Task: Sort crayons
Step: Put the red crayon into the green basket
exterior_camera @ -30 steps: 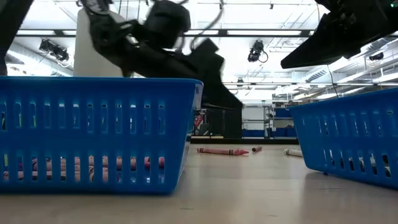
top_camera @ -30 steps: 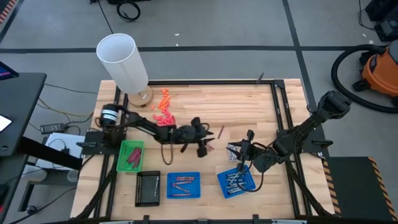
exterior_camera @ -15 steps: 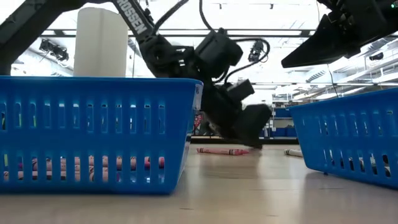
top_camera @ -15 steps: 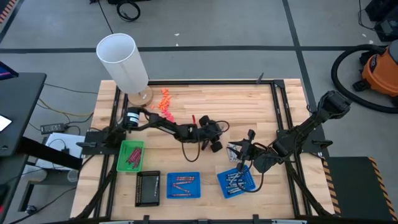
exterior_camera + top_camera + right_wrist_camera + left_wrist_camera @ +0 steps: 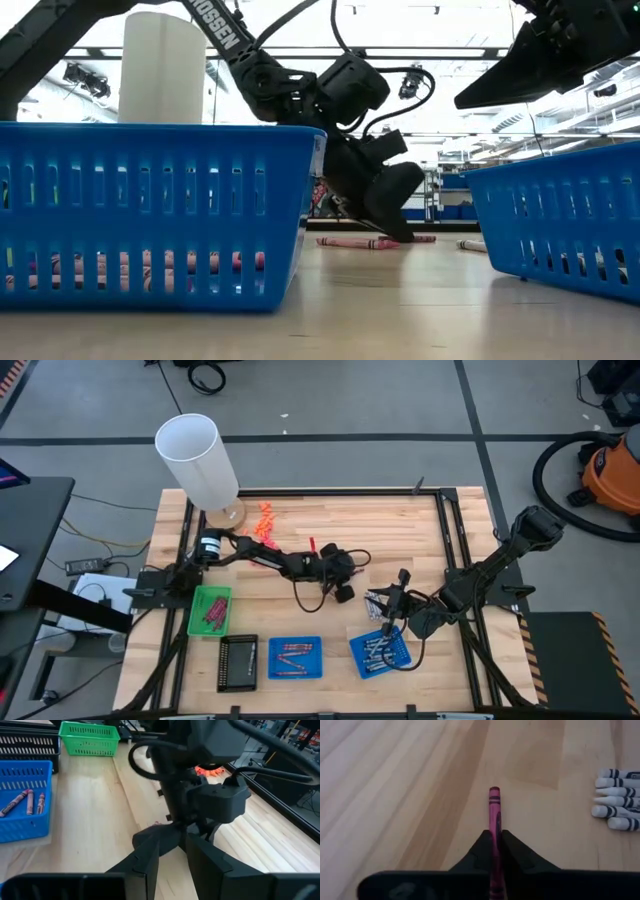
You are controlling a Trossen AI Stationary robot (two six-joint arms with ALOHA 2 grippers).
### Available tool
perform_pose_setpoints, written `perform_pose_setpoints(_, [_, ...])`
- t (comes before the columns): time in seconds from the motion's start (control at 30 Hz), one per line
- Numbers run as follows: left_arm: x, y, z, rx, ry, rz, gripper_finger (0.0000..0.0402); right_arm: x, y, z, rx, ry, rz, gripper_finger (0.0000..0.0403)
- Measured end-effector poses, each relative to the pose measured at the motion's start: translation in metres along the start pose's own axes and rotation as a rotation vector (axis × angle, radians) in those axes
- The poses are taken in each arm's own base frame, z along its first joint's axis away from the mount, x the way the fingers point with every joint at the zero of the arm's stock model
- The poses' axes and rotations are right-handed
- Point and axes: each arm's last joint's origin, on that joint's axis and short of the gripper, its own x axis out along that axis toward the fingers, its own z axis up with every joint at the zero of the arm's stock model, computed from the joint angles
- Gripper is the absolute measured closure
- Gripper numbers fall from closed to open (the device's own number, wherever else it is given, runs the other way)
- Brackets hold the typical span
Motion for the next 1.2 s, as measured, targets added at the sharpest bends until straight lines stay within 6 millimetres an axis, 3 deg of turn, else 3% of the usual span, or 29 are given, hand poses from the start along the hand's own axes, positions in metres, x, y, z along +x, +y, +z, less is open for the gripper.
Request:
perform_pose_setpoints(0.17, [-0.01,0.0,0.002,0.014,0.063,-0.048,0.0377,0.0,0.0,0.0,0.0,0.002,0.003,0.0295])
perform_pose_setpoints(0.33, [-0.037,-0.001,0.008,0.062,0.147,-0.066,0.0371,0.0,0.0,0.0,0.0,0.005,0.011,0.0295])
perform_pose_setpoints(0.8, [-0.153,-0.034,0.017,0.21,0.296,0.114,0.0377,-0.002,0.002,0.0,0.007,0.005,0.026,0.0295])
perform_pose_setpoints(1.0, [-0.204,-0.051,0.0,0.181,0.358,0.15,0.0375,-0.003,0.003,-0.001,0.009,0.002,0.033,0.0295])
perform_pose_setpoints(1.2, [-0.248,-0.056,-0.041,0.095,0.44,0.205,0.0375,-0.004,0.004,0.0,0.018,-0.004,0.038,0.0295])
